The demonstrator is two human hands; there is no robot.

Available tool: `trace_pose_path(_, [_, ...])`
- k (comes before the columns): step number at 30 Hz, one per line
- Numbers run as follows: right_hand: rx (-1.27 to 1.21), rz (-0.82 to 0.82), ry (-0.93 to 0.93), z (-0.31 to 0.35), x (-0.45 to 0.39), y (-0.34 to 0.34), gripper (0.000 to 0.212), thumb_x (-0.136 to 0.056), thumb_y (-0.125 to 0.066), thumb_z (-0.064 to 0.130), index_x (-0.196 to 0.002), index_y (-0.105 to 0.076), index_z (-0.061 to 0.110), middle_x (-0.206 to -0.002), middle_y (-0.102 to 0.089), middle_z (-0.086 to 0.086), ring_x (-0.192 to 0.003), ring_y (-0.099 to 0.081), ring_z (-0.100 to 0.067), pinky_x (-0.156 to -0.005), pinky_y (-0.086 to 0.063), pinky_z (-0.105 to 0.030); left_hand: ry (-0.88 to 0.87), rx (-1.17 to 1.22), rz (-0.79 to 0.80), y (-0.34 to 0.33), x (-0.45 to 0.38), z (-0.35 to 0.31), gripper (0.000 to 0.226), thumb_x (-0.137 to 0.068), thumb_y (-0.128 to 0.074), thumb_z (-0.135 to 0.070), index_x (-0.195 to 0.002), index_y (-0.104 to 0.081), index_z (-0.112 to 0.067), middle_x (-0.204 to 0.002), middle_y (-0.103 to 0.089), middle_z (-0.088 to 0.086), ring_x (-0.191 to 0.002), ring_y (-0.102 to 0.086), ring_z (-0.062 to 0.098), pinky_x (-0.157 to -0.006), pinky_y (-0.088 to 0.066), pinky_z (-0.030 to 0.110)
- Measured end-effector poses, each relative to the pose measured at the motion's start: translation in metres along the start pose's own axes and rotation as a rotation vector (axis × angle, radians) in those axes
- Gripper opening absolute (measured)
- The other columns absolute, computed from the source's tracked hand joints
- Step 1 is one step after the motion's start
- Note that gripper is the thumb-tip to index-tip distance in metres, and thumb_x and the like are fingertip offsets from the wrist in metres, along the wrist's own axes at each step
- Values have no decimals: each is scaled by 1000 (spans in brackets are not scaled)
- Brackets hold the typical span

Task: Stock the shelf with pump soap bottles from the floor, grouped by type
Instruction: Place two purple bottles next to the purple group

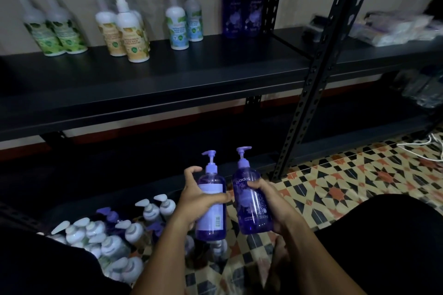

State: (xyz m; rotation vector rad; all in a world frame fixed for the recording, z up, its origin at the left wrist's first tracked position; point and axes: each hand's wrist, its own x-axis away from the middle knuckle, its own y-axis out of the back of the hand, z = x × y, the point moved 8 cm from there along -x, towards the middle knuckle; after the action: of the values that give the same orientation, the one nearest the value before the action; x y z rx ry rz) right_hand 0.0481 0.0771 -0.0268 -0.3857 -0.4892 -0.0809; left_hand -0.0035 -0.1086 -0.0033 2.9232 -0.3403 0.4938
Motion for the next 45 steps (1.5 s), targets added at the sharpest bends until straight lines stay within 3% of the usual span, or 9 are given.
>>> trace_pose_path(6, [-80,52,36,4,3,-7,46,-75,-70,32,-114,-60,10,-84,-73,-14,-71,-70,-29,-64,-60,-39,-2,153,28,1,-3,3,59,-76,-91,-17,-126,-61,-29,-106,-78,6,-86,-79,23,-67,-63,35])
trace_pose_path(10, [-115,47,17,0,0,-3,51,-71,-68,36,-114,-64,8,-86,-73,-15,-73,-69,-30,-70,-57,-41,29,302,130,-5,-5,5,63,-78,-84,-16,-134,-59,-29,-114,-76,13,-96,-76,34,-76,-63,44])
trace_pose_path(15, [-98,38,45,0,-1,-2,72,-63,-84,34,-125,-59,7,-92,-72,-17,-75,-69,-32,-69,-59,-43,41,319,123,-7,0,5,59,-72,-92,-25,-124,-63,-21,-115,-73,22,-87,-75,31,-68,-61,40])
trace_pose_path(21, [-51,3,113,4,3,0,57,-68,-83,19,-121,-62,14,-92,-75,-14,-75,-72,-30,-68,-61,-44,9,326,55,2,-3,3,56,-68,-92,-21,-120,-69,-22,-108,-77,15,-94,-76,37,-72,-63,45])
trace_pose_path(28, [-51,-42,144,3,-3,9,62,-68,-89,20,-122,-63,5,-104,-69,-27,-84,-68,-39,-75,-59,-49,115,531,159,-6,-1,14,44,-90,-68,-38,-129,-66,-18,-118,-71,24,-93,-70,39,-78,-59,46])
trace_pose_path(33, [2,-41,143,5,-2,8,52,-74,-88,22,-117,-66,5,-100,-72,-22,-80,-69,-33,-71,-59,-42,39,455,132,-7,-2,12,59,-77,-85,-38,-130,-64,-22,-114,-74,17,-89,-74,31,-69,-61,43])
trace_pose_path(37, [46,-36,119,4,-2,3,47,-76,-81,28,-120,-69,13,-100,-75,-16,-82,-71,-30,-76,-58,-44,-33,366,98,-6,-2,7,67,-68,-94,-19,-129,-65,-19,-110,-77,14,-91,-76,30,-70,-61,41])
trace_pose_path(42, [58,-18,97,4,0,0,43,-80,-80,25,-121,-69,14,-102,-76,-14,-85,-73,-28,-79,-58,-44,-114,386,91,-7,-1,0,60,-84,-78,-21,-140,-60,-34,-117,-77,9,-103,-75,31,-84,-61,45])
trace_pose_path(45, [29,-41,116,7,0,0,40,-82,-79,20,-119,-68,11,-97,-74,-13,-79,-71,-26,-76,-57,-40,-129,385,48,-7,-1,-2,50,-92,-71,-24,-140,-58,-28,-113,-76,8,-94,-75,27,-75,-60,41])
